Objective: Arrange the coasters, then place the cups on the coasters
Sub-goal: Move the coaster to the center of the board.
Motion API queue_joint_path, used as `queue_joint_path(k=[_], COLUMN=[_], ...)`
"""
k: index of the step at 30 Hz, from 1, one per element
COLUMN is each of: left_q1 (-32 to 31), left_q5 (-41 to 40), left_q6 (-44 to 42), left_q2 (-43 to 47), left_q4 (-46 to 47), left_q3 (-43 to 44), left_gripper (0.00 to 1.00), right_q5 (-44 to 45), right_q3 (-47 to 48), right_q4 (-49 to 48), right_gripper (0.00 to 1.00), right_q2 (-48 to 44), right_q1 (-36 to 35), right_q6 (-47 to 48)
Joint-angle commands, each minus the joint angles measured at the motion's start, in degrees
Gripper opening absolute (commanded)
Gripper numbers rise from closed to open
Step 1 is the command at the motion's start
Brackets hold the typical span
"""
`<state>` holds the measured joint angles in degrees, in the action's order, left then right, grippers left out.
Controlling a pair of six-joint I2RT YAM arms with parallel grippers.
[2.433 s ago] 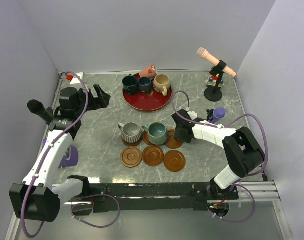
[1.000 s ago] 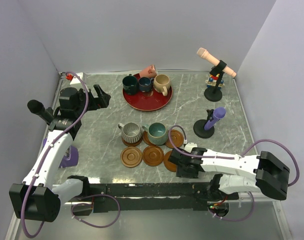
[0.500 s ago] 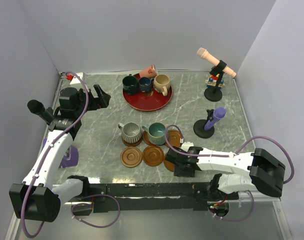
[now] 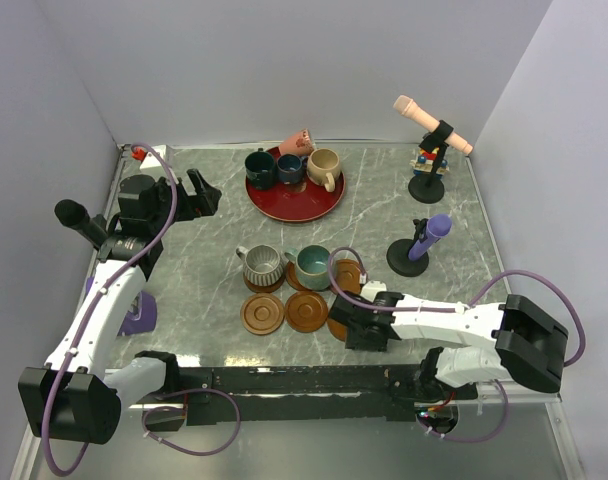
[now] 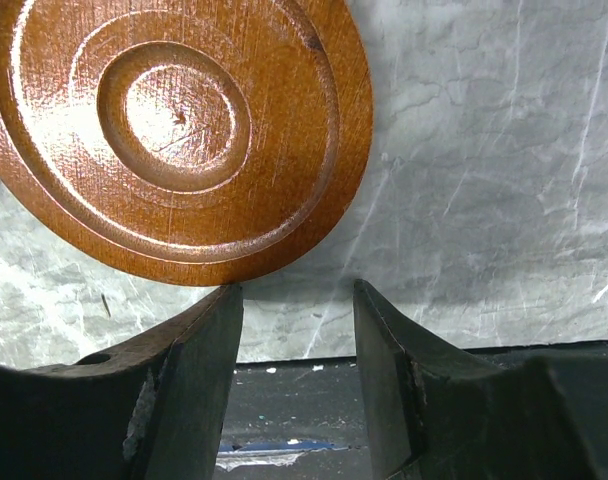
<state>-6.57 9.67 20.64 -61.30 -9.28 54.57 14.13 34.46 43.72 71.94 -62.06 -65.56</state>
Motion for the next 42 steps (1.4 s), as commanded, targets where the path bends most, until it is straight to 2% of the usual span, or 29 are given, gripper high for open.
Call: queue_joint_path(k=[1, 23, 31, 37, 42], left_q1=[0.1, 0.1, 0.1, 0.1, 0.1], left_q5=[0.4, 0.3, 0.3, 0.7, 1.0], left_q6=[-0.4, -0.4, -0.4, -0.3, -0.2], left_q2=[0.8, 0.7, 0.7, 0.7, 0.8], left_q4=[2.0, 2.0, 1.9, 2.0, 2.0], left_q3=[0.2, 0.2, 0.3, 0.2, 0.2], left_gripper=[0.97, 0.97, 0.97, 0.96, 0.97], right_q5=[5.6, 6.2, 6.0, 5.3, 3.2], right_q3=[-0.8, 0.4, 2.7, 10.6, 23.9], right_q4=[-4.3, -6.9, -0.1, 5.7, 9.7], right_gripper=[0.55, 0.55, 0.71, 0.74, 0.72], right_q2=[1.4, 4.2, -4.4, -8.7, -3.1], right_q1=[1.6, 4.0, 3.4, 3.5, 9.0], right_q6=[-0.6, 2.9, 6.7, 12.3, 19.3])
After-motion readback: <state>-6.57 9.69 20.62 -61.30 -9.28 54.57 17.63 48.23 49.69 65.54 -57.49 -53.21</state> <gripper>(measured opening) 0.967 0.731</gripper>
